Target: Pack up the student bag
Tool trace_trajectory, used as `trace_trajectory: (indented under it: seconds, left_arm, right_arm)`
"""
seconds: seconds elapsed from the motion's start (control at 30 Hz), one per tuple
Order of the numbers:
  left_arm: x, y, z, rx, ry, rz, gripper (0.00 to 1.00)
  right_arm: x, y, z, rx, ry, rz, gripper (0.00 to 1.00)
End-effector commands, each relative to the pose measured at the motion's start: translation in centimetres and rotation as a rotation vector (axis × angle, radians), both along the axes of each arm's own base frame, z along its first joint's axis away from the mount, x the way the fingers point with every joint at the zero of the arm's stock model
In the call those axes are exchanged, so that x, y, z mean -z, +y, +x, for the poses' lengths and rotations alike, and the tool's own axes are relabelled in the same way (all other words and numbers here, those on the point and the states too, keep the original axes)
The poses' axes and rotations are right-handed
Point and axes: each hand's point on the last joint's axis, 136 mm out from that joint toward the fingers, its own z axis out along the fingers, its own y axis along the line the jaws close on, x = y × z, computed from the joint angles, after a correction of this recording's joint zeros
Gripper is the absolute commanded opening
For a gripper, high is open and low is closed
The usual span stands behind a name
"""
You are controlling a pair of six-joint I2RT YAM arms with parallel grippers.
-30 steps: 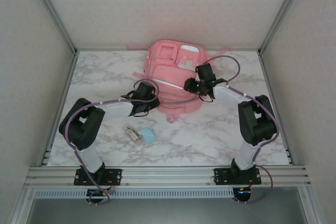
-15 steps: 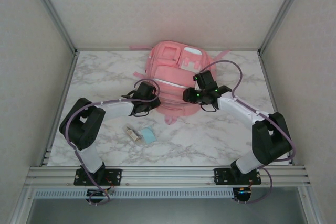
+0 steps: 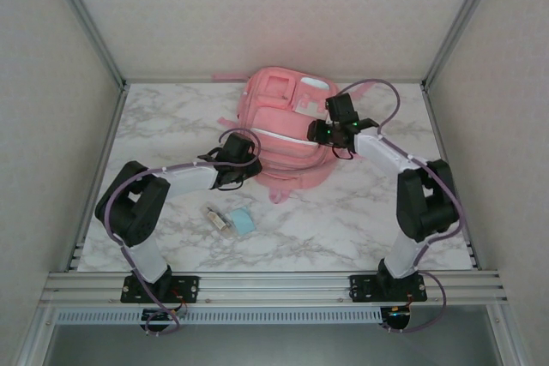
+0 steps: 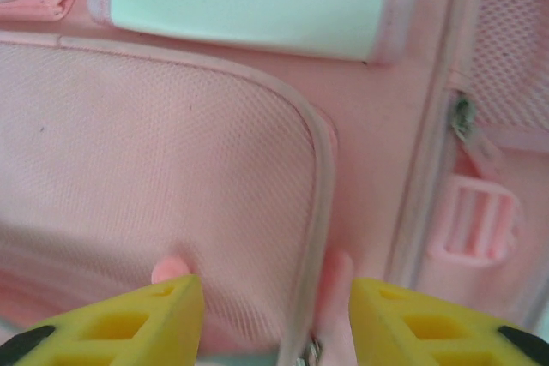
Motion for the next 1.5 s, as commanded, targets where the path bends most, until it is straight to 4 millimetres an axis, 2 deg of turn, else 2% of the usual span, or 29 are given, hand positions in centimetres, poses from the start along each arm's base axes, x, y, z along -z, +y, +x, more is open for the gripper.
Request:
trace_trajectory:
  seconds: [0.0,0.13,0.27,0.4,0.5,0.57,0.73,0.8,0.9,1.0,1.1,1.27,1.37,1.43,1.47]
  left_arm:
    - [-1.2,-0.9,-0.1,0.024,-0.028,-0.029,0.32]
    - [-1.0,-1.1,-0.1,0.021,-0.025,-0.039,0.32]
    - [-0.9,-1.3,0.1,0.018,-0.028,-0.047,0.33]
    - [-0.8,-2.2,0.5,0.027,-0.026,-0.075,0.33]
    - [-1.2,-3.0,0.8,0.035,-0.033,-0.093,0.32]
    - [-1.4,-3.2,1.0,0.040,-0.036,-0.096,0.33]
    - [-2.1,-2.6,1.1,0.043,-0.055,-0.059,0.33]
    - [-2.5,-2.1,0.9,0.045,-0.069,-0.036,0.35]
    - [-3.5,-1.5,0.7,0.057,-0.090,-0.006,0.43]
    - [-4.4,-1.3,0.3,0.084,-0.101,0.011,0.51]
    - [-5.6,-1.6,-0.2,0.122,-0.104,0.002,0.55]
    - [-7.0,-2.7,-1.5,0.193,-0.098,0.004,0.60]
    - [-6.5,-3.7,-2.2,0.229,-0.086,0.020,0.61]
    - [-5.3,-4.0,-2.3,0.223,-0.057,0.022,0.62]
    - [-4.7,-4.0,-2.1,0.211,-0.049,0.023,0.62]
  right_arm:
    - [0.6,1.4,1.4,-0.005,0.016,0.050,0.48]
    - [0.8,3.4,0.5,-0.041,0.045,0.145,0.43]
    - [0.0,5.4,-3.2,-0.098,0.063,0.164,0.41]
    - [1.6,6.4,-7.5,-0.098,0.151,0.184,0.42]
    - [3.1,7.0,-9.6,-0.097,0.201,0.212,0.42]
    - [3.4,6.6,-10.0,-0.088,0.205,0.202,0.42]
    - [2.1,4.7,-9.5,-0.078,0.162,0.104,0.43]
    - [1.5,3.2,-9.0,-0.055,0.144,0.051,0.44]
    - [0.4,0.8,-7.6,-0.010,0.109,0.048,0.46]
    - [-0.7,-0.4,-5.8,-0.005,0.068,0.079,0.46]
    - [-0.8,-0.7,-4.3,-0.026,0.057,0.092,0.46]
    - [0.6,0.1,-2.7,-0.040,0.056,0.132,0.45]
    - [1.5,1.0,-1.5,-0.053,0.057,0.164,0.44]
    - [2.0,1.5,-0.8,-0.058,0.063,0.180,0.38]
    - [2.1,1.6,-0.6,-0.053,0.065,0.187,0.25]
